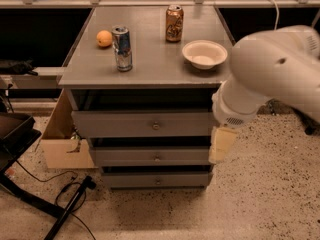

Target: Open top drawer

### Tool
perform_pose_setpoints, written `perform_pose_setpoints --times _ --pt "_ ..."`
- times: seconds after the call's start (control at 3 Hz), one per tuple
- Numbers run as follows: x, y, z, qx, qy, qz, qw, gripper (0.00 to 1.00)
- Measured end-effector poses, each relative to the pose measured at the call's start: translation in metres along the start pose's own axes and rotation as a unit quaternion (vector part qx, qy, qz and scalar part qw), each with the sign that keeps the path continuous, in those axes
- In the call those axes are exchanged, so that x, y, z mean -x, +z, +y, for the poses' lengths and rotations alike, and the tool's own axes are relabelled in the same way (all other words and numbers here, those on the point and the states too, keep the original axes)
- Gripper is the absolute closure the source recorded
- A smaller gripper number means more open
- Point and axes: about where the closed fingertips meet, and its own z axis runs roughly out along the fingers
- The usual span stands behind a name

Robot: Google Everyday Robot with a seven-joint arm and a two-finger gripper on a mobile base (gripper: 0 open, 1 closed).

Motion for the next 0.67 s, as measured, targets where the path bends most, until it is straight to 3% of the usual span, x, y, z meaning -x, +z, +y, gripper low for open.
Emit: perform_pose_setpoints --times 0.67 --pt "0.024 0.084 -0.035 -0.002 -0.035 0.026 0.9991 0.0"
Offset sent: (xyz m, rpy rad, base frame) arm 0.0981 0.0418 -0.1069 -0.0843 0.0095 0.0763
